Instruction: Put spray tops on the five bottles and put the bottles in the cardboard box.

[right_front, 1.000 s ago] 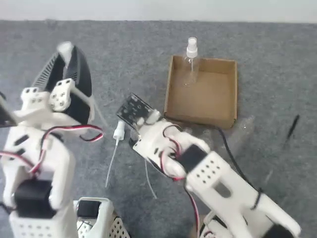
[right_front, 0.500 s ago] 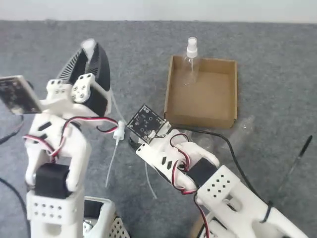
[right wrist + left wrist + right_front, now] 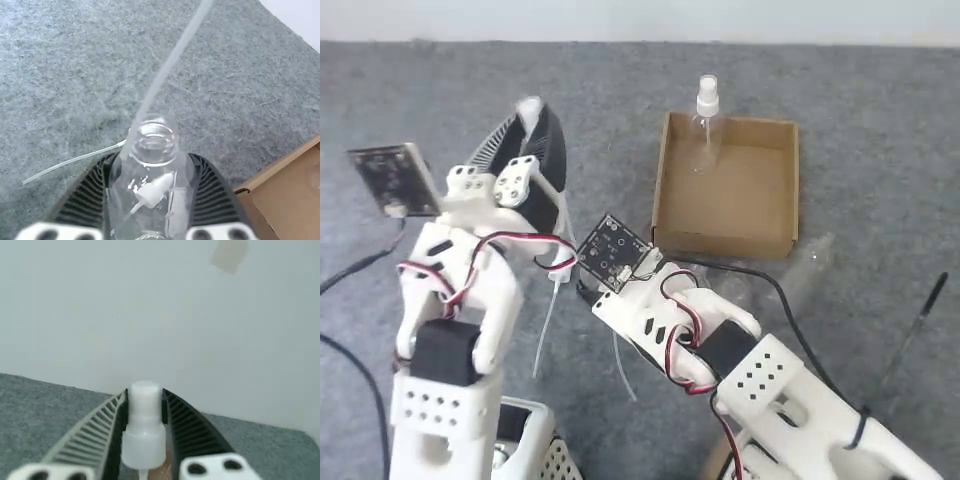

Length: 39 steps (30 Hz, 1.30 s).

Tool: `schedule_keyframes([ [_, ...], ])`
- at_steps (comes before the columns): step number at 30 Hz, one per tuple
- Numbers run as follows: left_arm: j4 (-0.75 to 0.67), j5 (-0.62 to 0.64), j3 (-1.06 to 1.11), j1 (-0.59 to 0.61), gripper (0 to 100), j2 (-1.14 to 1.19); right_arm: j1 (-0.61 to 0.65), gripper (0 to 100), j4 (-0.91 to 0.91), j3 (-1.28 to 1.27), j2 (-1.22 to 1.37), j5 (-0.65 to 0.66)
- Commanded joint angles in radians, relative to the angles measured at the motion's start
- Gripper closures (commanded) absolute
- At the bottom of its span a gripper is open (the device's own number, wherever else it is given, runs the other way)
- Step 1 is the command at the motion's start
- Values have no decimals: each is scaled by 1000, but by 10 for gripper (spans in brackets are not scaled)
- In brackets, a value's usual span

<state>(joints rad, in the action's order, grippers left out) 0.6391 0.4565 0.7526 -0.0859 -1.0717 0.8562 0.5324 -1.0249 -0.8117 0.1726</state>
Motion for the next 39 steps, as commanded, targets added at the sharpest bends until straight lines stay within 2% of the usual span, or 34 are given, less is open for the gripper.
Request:
schedule_keyframes([
  [1,-61,8,5,-6,990,-11,4,993,-21,0,-51,-9],
  [5,-77,3,-10,5,990,-12,4,993,-21,-5,-51,-9],
  [11,-87,-83,-33,-5,990,-11,4,993,-21,-5,-51,-9],
  [21,-123,-104,44,-9,990,-17,1,993,-21,-5,-51,-9],
  [29,-115,-103,102,-92,990,-20,-1,993,-21,-5,-51,-9],
  [32,-71,-103,97,-92,990,-20,-24,993,-27,-5,-51,-15],
  [39,44,-35,107,-84,990,-74,-111,993,-35,18,-51,-141],
])
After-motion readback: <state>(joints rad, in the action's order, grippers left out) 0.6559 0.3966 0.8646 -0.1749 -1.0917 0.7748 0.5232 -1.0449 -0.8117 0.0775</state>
